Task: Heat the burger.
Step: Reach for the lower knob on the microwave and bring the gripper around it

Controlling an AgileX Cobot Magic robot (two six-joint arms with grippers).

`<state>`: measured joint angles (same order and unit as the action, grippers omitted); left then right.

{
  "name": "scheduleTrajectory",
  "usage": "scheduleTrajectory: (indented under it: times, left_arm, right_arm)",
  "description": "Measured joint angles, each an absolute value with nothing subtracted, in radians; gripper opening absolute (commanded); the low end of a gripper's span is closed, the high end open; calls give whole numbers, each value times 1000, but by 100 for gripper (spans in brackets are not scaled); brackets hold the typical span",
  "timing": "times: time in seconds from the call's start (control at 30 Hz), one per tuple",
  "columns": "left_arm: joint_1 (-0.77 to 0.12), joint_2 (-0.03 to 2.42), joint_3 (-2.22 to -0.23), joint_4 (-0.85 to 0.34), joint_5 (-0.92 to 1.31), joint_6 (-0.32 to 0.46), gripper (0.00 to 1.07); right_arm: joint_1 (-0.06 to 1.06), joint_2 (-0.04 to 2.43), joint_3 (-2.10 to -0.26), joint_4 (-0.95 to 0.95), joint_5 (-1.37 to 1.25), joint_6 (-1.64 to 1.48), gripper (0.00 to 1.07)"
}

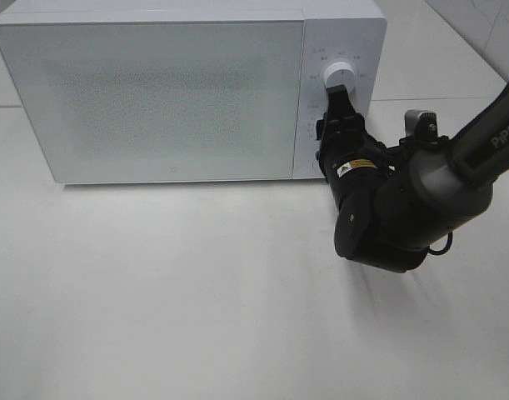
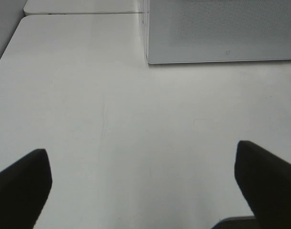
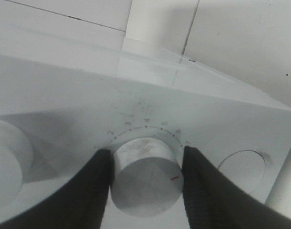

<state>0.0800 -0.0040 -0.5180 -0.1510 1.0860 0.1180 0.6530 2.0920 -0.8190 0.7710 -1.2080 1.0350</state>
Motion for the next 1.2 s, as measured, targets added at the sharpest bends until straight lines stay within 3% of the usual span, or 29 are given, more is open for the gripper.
scheduleTrajectory:
  times: [0.8, 1.2]
  left_arm:
    - [80, -4, -518, -151, 1086, 118, 99]
    - [80, -4, -518, -151, 1086, 118, 99]
  right_arm:
    - [653, 2094, -816, 770, -1205, 1516, 7]
    - [653, 2094, -816, 771, -1205, 1545, 8]
